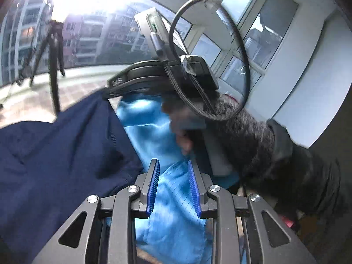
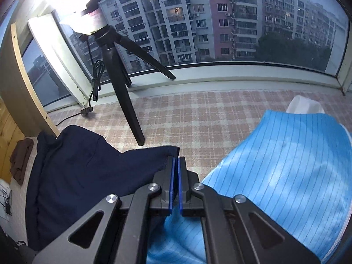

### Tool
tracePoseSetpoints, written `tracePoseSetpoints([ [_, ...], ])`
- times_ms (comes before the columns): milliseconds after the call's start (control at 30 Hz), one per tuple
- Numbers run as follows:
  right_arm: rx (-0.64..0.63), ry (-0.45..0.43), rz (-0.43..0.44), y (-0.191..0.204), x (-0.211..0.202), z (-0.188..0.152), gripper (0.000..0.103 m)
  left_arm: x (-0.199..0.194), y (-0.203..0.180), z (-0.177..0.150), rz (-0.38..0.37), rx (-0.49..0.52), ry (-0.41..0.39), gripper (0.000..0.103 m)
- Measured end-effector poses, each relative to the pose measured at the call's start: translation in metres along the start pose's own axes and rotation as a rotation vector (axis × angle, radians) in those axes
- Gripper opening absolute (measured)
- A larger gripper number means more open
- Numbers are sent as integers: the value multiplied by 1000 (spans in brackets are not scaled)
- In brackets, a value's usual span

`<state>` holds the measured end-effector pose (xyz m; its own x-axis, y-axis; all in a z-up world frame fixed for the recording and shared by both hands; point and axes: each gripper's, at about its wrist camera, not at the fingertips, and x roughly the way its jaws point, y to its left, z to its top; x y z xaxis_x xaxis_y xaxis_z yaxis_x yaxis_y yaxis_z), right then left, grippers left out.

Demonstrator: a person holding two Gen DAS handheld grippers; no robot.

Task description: Fold clothes

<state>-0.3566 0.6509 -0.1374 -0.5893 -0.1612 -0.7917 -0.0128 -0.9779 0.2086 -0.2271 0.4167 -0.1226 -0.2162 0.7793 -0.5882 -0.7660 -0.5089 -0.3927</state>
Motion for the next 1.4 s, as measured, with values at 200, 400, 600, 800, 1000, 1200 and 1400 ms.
tracePoseSetpoints([
  [200, 55, 20, 29, -13, 0, 2, 5, 6, 7, 1, 204, 76, 6, 28],
  [400, 26, 135, 54, -5, 22, 6, 31, 40, -3, -4, 294, 161, 49, 4],
  [600, 17, 258, -2, -8, 57, 1, 31, 33, 2, -7, 220, 114, -8, 4],
  [800, -42, 241, -17, -2, 60, -11, 2, 41, 4, -7, 214, 94, -27, 4],
  [1000, -4, -12, 21, 3, -2, -9, 2, 15, 20, -4, 174, -51, -118, 4],
  [1200, -102, -134, 5, 43, -37, 0, 2, 3, 40, -15, 154, -209, -125, 4],
  [1400, -229, -181, -85, 75, -45, 5, 2, -5, 20, -18, 132, -142, -165, 4],
])
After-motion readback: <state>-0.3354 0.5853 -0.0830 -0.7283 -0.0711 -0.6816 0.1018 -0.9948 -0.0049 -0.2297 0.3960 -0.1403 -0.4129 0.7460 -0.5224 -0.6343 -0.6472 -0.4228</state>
